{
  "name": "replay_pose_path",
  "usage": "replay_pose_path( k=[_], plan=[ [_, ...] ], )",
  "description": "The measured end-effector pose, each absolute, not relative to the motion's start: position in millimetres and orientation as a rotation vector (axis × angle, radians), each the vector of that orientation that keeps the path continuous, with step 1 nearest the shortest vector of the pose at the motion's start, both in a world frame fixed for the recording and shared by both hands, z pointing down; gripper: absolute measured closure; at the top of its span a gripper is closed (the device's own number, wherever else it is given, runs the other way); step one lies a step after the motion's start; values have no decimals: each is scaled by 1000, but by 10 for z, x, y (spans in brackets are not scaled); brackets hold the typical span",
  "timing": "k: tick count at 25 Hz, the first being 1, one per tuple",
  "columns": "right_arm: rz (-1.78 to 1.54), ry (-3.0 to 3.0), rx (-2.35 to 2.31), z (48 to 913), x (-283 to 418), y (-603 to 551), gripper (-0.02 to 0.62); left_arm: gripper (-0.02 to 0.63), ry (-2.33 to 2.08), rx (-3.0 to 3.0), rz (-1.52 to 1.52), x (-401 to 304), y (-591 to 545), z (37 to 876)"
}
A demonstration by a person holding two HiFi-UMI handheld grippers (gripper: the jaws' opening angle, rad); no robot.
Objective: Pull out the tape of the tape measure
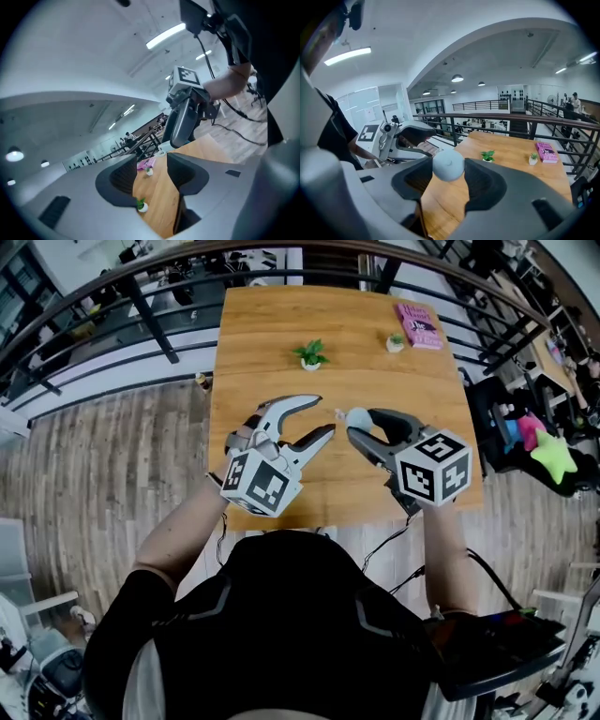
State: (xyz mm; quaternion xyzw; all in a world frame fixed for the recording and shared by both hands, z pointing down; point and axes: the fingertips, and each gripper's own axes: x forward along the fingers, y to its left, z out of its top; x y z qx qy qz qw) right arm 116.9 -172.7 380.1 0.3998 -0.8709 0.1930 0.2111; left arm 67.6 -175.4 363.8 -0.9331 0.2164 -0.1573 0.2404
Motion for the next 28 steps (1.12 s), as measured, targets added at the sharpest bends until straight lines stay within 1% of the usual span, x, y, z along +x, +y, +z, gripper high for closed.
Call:
replay_pose_path(
  k=[6, 11, 17, 18, 19, 28],
  plan=[
    [586, -2430, 1051, 3811, 1049, -1711, 373, 419, 503, -2420, -495, 739, -1667, 3712],
    [571, -2402, 1014, 3874, 1057, -1725, 373, 502, 479, -2323, -545, 806, -1636, 3797],
    [586, -2389, 978, 3943, 1060, -1740, 373, 522, 459, -2258, -638, 810, -1651, 3940],
    [594, -2393, 972, 3943, 1058, -1738, 373, 532, 463, -2258, -646, 810, -1652, 3960],
    [602, -2397, 966, 3948, 1057, -1736, 373, 569, 471, -2269, -649, 809, -1654, 3974],
    [601, -2412, 919, 4039, 1012, -1758, 373, 574, 504, -2510, -622, 733, -1730, 3987]
  ],
)
